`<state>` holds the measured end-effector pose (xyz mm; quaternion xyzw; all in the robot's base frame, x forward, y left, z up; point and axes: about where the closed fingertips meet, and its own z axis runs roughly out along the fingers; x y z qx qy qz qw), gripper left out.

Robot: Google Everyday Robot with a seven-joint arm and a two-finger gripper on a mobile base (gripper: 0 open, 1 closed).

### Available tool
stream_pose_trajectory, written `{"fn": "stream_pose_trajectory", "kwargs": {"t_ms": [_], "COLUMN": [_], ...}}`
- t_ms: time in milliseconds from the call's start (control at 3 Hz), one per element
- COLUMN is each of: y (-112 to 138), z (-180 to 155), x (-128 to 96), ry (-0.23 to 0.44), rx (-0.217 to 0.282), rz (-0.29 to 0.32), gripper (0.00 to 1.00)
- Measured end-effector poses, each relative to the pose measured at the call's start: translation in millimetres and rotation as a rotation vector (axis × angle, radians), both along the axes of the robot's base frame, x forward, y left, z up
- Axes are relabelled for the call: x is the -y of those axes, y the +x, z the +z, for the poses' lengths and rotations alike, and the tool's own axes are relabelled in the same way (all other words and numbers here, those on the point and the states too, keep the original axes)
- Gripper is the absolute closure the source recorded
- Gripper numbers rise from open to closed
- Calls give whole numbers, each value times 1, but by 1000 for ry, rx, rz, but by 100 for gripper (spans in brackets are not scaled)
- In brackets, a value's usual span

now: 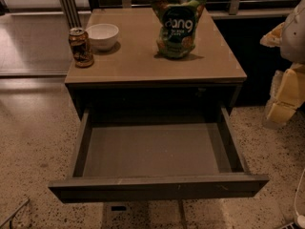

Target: Place green rice chip bag into top drawer

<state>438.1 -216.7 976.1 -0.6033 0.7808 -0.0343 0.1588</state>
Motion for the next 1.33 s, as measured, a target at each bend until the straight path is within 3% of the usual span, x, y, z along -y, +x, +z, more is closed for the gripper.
{"fn": "stream_pose_trajectory", "kwargs": {"t_ms": [333,667,1000,1333], "y": [1,34,99,164], "z": [2,7,10,21], "x": [1,20,40,46], "ry": [-7,32,125,223], "rx": [7,81,188,269], "rz": [-8,-64,-124,-148], "gripper": [0,0,0,0]}}
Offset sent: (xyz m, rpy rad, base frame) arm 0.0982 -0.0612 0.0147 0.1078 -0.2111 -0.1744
